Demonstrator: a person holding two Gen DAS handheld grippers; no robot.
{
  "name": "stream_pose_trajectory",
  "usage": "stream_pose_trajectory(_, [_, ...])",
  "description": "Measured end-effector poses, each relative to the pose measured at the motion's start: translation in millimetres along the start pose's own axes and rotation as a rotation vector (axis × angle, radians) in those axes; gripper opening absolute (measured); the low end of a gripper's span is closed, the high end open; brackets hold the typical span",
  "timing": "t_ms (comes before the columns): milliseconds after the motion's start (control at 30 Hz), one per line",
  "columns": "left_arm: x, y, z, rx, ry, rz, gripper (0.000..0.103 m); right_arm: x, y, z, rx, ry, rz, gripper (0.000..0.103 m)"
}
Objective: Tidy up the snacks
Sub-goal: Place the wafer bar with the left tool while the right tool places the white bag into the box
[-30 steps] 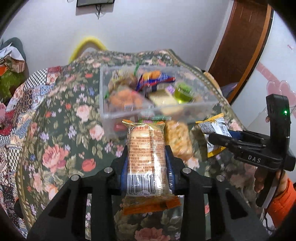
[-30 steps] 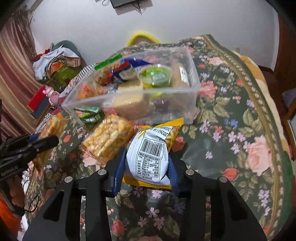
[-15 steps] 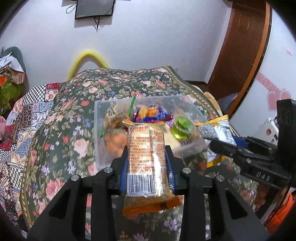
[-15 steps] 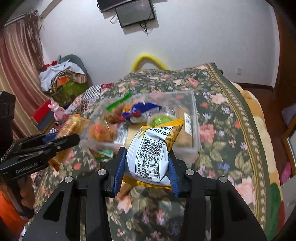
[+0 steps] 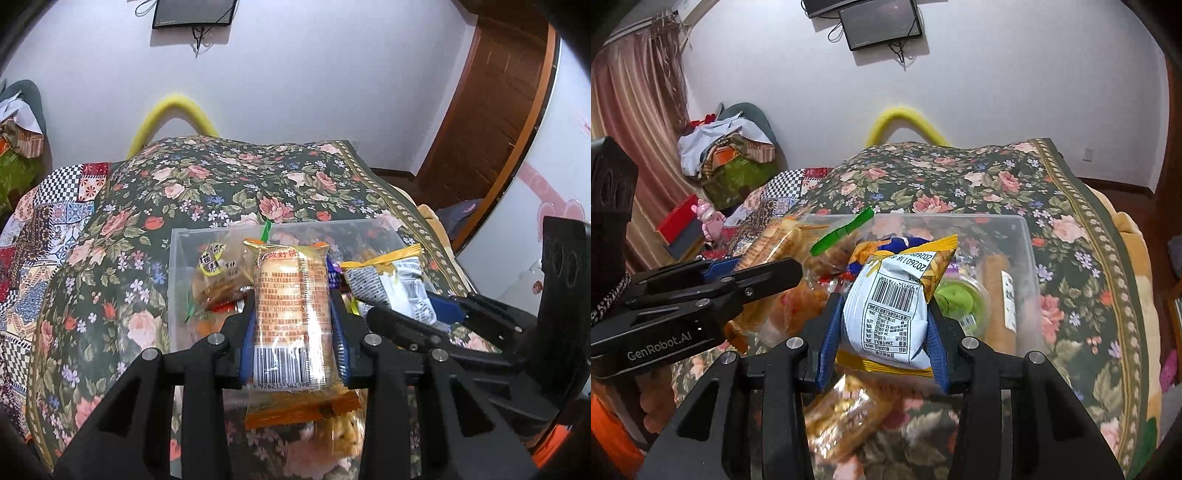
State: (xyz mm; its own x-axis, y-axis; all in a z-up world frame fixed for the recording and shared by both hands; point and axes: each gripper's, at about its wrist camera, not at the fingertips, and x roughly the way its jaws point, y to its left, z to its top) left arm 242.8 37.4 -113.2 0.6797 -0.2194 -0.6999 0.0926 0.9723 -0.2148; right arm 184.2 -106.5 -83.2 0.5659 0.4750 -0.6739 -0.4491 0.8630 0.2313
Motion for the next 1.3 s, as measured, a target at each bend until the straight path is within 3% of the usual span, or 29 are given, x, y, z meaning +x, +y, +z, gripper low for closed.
stream_pose_trajectory(333, [28,7,2,-0.060,0.061,-0.045,0.035,22,-7,3,0.014,0.036,0.010,0.038])
stream_pose_trajectory(500, [32,8,-3,-0.060,0.085,-0.029,0.044,24,-9,0,0.014,0.071,0.009,0.039])
stream_pose_trajectory(567, [28,8,-4,-0.066,0.081,-0.032,0.053,21,-9,-2,0.014,0.072,0.008,0.039])
stream_pose_trajectory(1000, [-34,-1,-17,0.016,-0.011,0.033,0.060,-17,-2,-3,-0.017,0.032,-0.008,0.041])
stream_pose_trajectory(1300, [-58,14,-45,0.012,0.010,0.064,0.061,-30,5,-22,-0.015,0.040,0.006,0.047])
